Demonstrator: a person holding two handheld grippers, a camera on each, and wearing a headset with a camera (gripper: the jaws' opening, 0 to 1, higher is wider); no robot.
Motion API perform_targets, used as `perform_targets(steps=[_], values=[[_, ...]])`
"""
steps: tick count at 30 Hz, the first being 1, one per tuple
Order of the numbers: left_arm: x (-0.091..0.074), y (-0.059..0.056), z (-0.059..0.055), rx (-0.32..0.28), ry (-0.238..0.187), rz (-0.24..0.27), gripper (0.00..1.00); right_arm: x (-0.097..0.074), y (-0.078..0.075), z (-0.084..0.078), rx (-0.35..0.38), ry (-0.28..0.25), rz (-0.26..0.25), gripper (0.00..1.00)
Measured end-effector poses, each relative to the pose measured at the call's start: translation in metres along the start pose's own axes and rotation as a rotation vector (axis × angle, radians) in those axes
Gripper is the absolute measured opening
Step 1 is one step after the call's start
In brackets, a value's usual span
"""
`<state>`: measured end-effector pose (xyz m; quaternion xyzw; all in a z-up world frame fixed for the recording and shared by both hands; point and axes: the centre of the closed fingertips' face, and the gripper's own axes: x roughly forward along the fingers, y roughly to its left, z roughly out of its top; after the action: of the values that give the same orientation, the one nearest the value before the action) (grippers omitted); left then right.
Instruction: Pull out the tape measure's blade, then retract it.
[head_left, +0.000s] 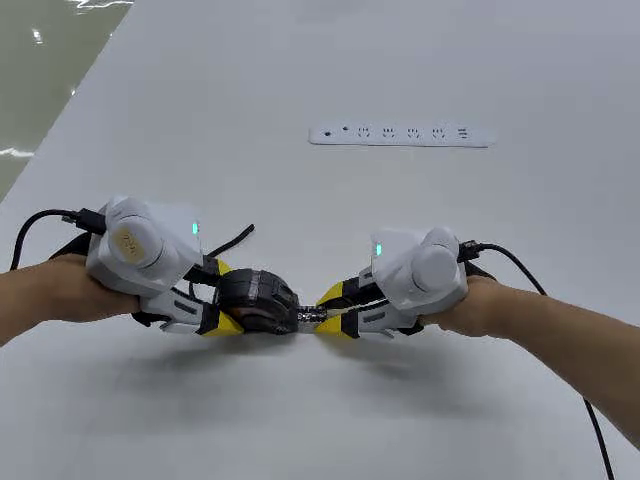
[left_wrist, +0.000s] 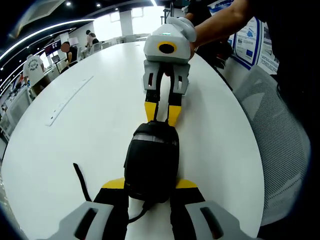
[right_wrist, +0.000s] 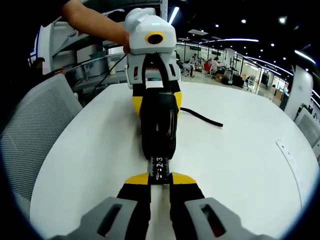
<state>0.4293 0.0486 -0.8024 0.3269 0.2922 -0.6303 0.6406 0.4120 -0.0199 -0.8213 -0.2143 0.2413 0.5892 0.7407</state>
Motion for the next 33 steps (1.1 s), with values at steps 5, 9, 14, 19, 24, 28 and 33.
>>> perform_targets(steps=[5, 9, 14, 19, 24, 28, 33], values=[[0.000, 0.000, 0.000, -0.001, -0.001, 0.001, 0.29, -0.003, -0.001, -0.003, 0.002, -0.001, 0.006, 0.12], [0.000, 0.000, 0.000, -0.002, -0.002, 0.002, 0.29, -0.007, -0.001, -0.006, 0.002, -0.001, 0.010, 0.12], [0.000, 0.000, 0.000, -0.003, -0.002, 0.001, 0.29, -0.011, -0.001, -0.009, 0.003, 0.001, 0.013, 0.12], [0.000, 0.000, 0.001, -0.006, -0.003, 0.000, 0.29, -0.016, -0.002, -0.012, 0.002, 0.001, 0.014, 0.12], [0.000, 0.000, 0.001, -0.006, -0.003, 0.000, 0.29, -0.022, -0.002, -0.016, 0.002, 0.004, 0.014, 0.12], [-0.001, -0.001, 0.001, -0.006, -0.003, -0.001, 0.29, -0.028, -0.003, -0.020, 0.003, 0.008, 0.015, 0.12], [0.000, 0.000, 0.001, -0.004, -0.003, 0.000, 0.29, -0.035, -0.003, -0.027, 0.001, 0.019, 0.015, 0.12]])
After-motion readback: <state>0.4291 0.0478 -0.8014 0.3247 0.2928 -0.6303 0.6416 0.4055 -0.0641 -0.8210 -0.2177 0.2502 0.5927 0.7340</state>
